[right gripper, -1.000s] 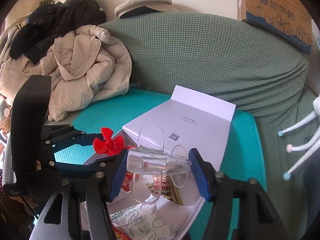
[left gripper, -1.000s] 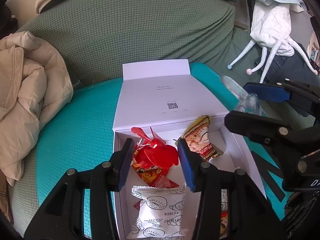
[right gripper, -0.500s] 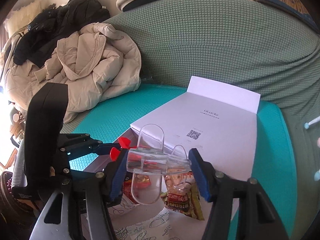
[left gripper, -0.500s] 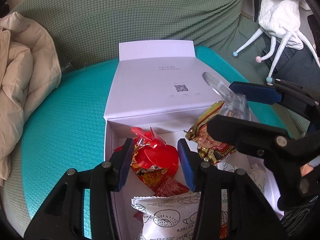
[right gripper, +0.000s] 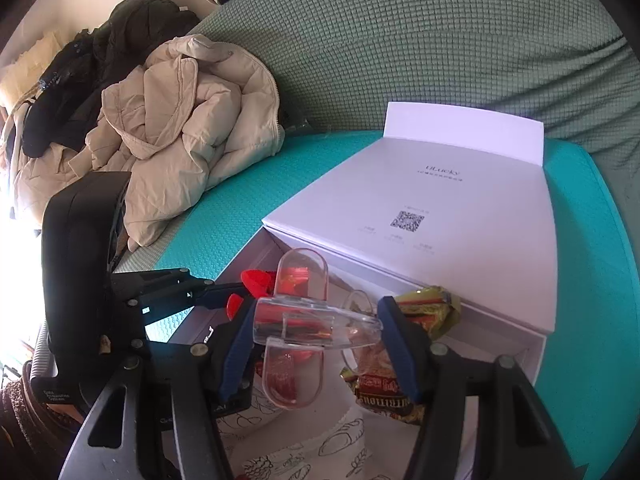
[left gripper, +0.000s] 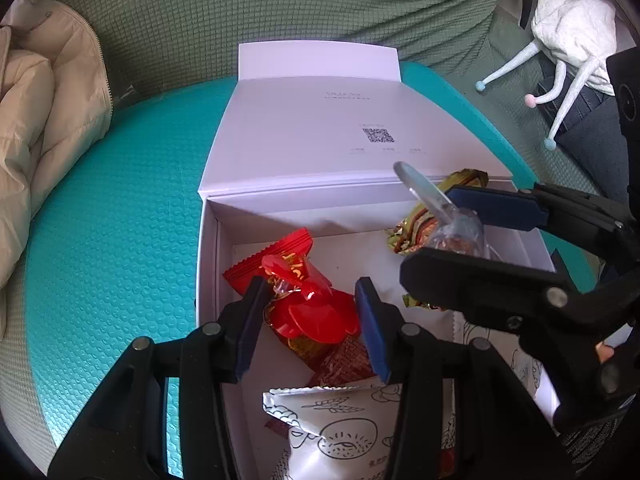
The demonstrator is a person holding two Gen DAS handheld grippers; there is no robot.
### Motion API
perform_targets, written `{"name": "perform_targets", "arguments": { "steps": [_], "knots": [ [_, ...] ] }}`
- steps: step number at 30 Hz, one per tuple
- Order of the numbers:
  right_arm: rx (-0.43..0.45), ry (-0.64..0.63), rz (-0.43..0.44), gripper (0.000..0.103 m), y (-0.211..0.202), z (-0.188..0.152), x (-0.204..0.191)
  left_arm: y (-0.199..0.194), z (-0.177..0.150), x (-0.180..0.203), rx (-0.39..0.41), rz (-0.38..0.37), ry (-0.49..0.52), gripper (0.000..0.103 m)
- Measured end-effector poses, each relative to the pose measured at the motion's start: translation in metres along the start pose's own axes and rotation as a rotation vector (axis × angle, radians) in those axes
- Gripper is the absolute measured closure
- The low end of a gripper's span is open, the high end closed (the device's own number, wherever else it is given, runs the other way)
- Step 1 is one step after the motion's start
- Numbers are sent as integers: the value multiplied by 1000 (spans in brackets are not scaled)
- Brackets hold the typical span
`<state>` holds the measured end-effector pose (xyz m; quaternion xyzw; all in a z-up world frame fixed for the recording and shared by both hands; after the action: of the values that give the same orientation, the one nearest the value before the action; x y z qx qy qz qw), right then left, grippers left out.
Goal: Organize objects
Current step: 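Lower the red clip and clear stand down into the white box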
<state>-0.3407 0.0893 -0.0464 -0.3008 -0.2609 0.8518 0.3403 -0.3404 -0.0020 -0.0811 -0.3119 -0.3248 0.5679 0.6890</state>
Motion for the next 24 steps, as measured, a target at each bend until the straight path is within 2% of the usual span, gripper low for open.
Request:
{"name": "perform_targets", "arguments": {
  "steps": [13,24],
  "knots": [
    [-40,-41,35,41,5,-8,-10,3,-7,12,-30,0,82,60],
    [-41,-38,30,40,5,-8,-9,2,-3,6,-13,-2,59,54]
  ]
}}
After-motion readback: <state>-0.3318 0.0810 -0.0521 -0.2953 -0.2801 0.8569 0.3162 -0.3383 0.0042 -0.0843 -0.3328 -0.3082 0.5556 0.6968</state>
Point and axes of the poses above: each gripper's, at about its wrist camera, not at the fingertips, and y roughly the way its jaws point, x to its right, z to its top, the point moved 4 cm from there along y, roughly the way its jaws point, and after that the axes turned 6 degrees about x, right-handed, at the moved point
